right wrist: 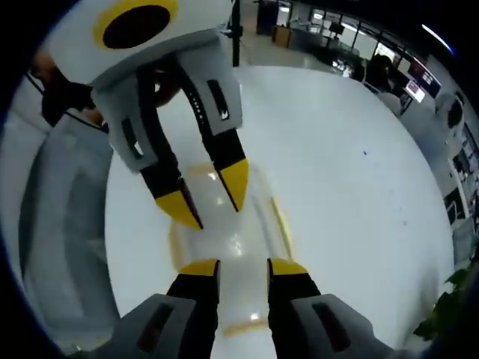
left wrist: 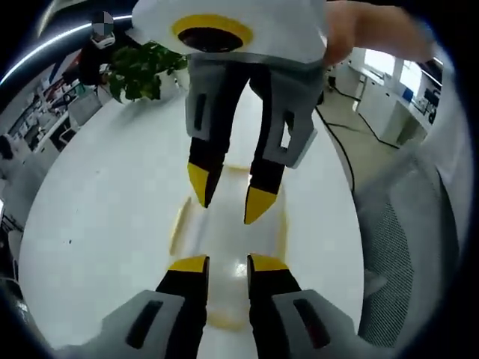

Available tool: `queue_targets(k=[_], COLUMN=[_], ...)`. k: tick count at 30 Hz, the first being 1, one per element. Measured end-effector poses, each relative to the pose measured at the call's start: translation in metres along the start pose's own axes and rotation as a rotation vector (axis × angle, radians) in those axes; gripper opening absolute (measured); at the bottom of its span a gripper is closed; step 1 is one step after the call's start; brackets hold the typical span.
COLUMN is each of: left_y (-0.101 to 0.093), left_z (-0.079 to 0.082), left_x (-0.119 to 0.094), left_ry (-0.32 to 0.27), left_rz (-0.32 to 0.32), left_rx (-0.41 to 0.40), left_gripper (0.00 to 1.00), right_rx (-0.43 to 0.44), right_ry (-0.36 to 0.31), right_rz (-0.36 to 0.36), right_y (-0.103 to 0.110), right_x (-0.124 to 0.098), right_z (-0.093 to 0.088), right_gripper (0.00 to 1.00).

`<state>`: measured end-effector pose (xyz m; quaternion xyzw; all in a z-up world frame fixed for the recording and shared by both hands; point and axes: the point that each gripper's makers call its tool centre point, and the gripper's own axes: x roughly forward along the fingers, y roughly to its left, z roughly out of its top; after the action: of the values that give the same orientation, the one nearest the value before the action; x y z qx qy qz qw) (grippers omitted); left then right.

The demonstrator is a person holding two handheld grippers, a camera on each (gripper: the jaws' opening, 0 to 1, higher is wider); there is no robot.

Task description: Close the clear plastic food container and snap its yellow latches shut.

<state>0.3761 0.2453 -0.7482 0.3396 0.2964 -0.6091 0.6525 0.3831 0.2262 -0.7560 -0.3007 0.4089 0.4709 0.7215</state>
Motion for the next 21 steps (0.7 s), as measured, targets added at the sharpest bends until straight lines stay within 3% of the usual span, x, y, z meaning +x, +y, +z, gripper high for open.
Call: queue_targets(k=[11, 21], left_y=[-0.004, -0.006], left_z=[0.007, 0.008], left_x=[0.006, 0.01], left_ry=[-0.01, -0.025], left_rz=[-0.017, -0.024], left_rx=[0.025, -0.013], left_gripper=[0.19, 0.2], right_rx=[-0.043, -0.06], right_ry=[-0.025, -0.048], right_rz=[0.032, 0.032], right_y=[0.003, -0.003], right_x=[0.004, 0.008], right_z=[0.006, 0.012], right_gripper=[0.22, 0.25])
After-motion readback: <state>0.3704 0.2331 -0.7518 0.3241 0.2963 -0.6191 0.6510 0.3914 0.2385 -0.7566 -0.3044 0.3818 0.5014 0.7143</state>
